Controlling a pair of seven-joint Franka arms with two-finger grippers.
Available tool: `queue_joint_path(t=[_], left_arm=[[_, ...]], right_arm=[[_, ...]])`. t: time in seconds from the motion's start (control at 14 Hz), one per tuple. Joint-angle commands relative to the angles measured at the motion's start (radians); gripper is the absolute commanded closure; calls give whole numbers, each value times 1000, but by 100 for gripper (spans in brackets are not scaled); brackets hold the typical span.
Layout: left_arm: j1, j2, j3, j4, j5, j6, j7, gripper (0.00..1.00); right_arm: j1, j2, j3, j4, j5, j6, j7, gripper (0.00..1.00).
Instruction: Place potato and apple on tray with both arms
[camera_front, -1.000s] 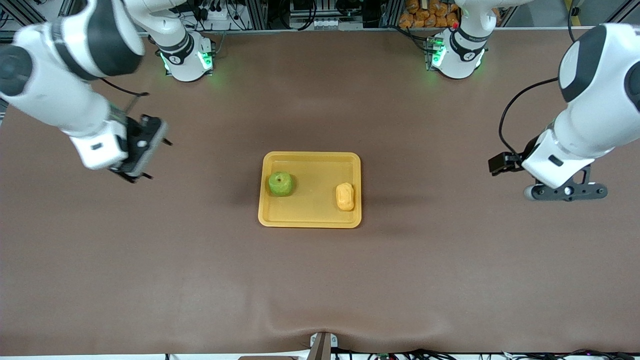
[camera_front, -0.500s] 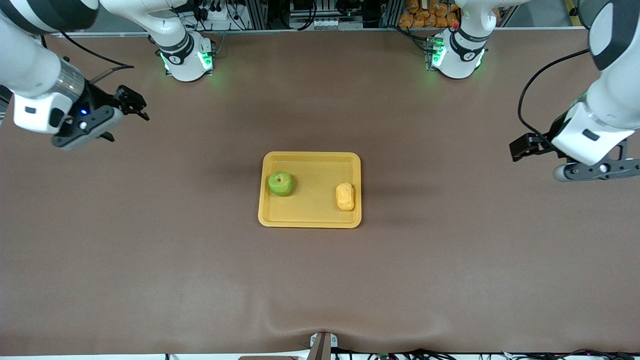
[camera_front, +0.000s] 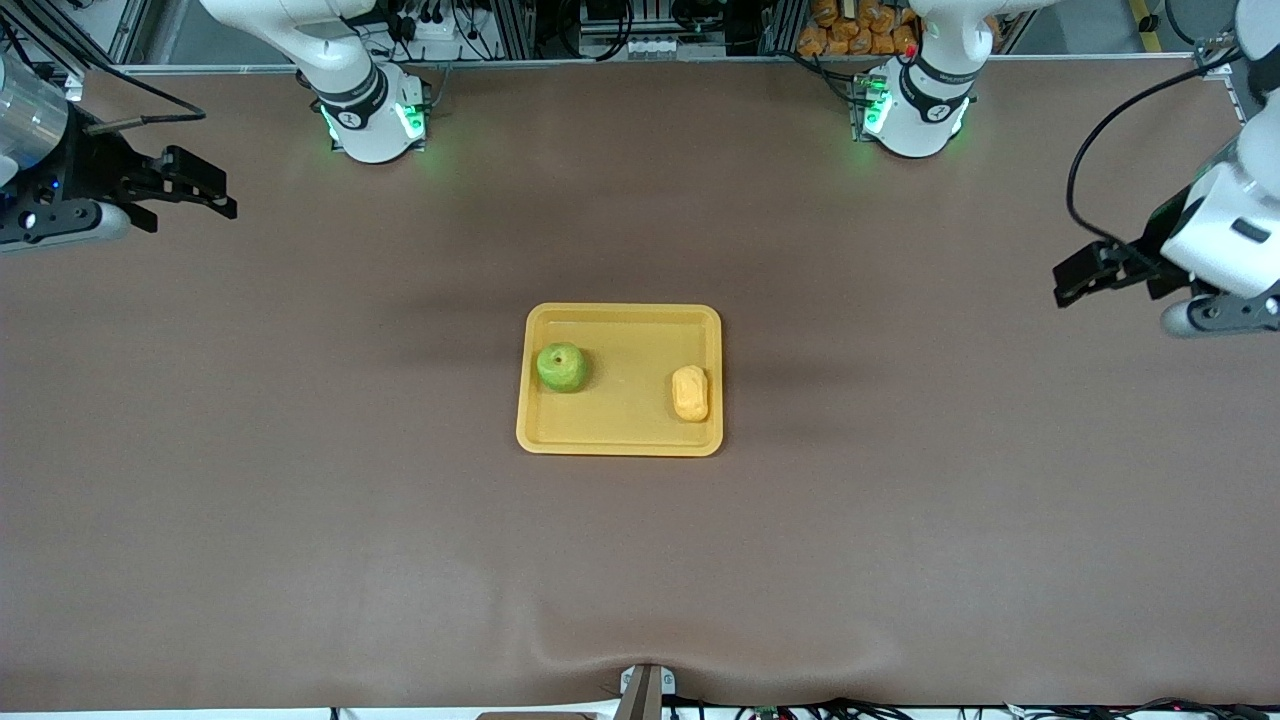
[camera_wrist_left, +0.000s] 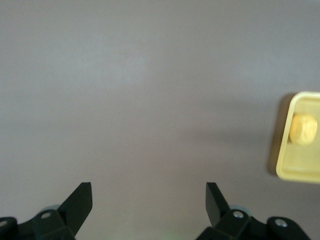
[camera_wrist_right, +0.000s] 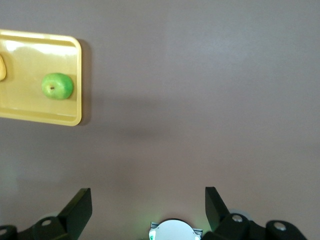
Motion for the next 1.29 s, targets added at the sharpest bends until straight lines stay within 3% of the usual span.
queue_joint_path(t=[0.0, 0.43, 1.21], left_arm=[[-61, -66, 97, -39, -32, -39, 51, 0], [-98, -155, 156, -110, -58, -73, 68, 0], [-98, -160, 139, -99, -58, -108, 68, 0]], right_arm=[[-38, 87, 17, 110, -52, -69, 26, 0], [-136, 112, 63, 161, -75, -71, 15, 0], [-92, 63, 39, 153, -66, -9, 30, 0]])
